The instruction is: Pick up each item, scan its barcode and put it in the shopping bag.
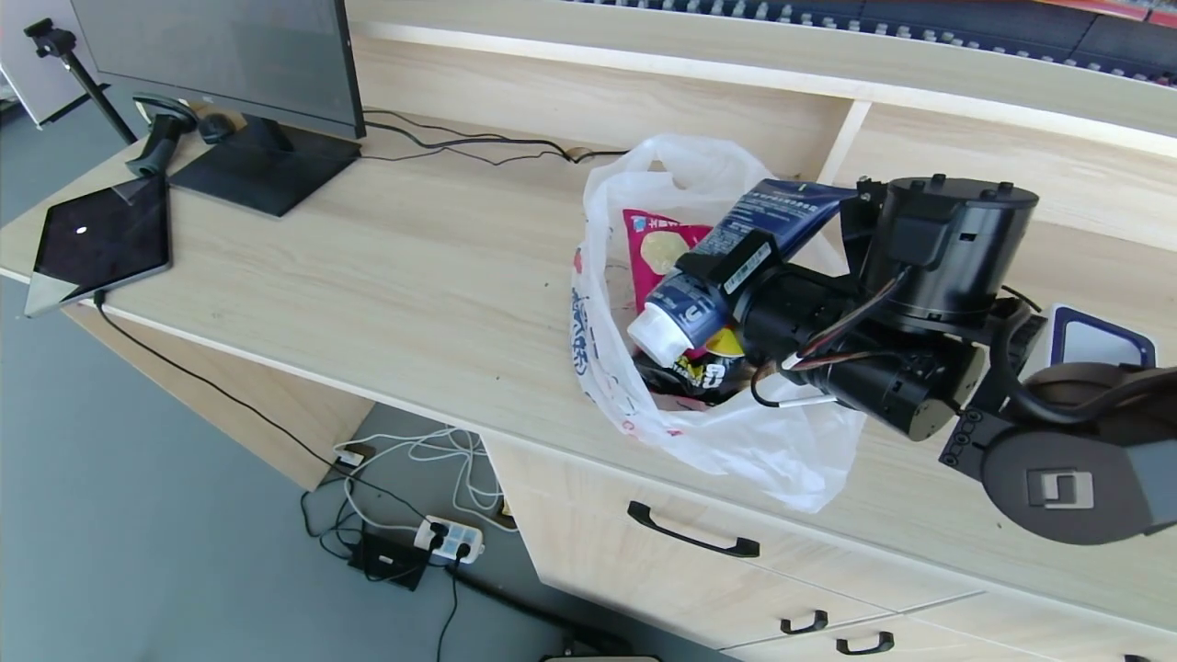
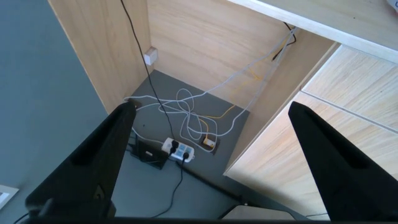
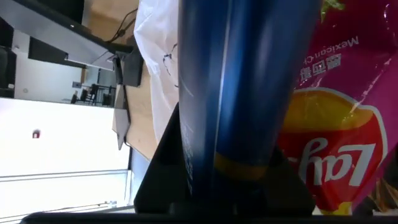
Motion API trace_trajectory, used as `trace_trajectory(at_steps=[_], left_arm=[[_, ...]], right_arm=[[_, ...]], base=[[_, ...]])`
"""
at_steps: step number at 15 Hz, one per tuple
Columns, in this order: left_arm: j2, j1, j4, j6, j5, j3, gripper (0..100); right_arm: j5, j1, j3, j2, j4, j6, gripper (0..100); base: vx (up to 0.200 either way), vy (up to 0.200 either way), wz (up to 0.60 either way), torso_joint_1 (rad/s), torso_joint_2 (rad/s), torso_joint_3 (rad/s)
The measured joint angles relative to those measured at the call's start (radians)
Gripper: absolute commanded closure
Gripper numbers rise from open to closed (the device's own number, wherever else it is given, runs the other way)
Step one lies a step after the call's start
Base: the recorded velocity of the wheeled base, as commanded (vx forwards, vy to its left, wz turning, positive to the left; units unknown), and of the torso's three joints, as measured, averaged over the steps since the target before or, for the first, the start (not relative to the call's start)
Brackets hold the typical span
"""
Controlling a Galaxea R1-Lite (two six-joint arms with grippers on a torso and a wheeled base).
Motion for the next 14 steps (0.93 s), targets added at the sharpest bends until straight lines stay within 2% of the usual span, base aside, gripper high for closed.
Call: trace_trajectory(at_steps=[9, 10, 14], left_arm=[[0.0, 0.0, 0.0, 0.001, 0.0, 0.0, 0], [0.0, 0.0, 0.0, 0.001, 0.0, 0.0, 0], [0.0, 0.0, 0.0, 0.001, 0.0, 0.0, 0]], right_arm=[[-0.002, -0.046, -0.002, 0.033, -0.005, 0.028, 100], [-0.003, -0.048, 0.003, 0.033, -0.006, 0.028, 0], [-0.003, -0.05, 0.009, 0.032, -0.01, 0.021, 0]], base=[[0.0, 0.0, 0.0, 0.0, 0.0, 0.0], [0.0, 0.0, 0.0, 0.0, 0.0, 0.0], [0.0, 0.0, 0.0, 0.0, 0.0, 0.0]])
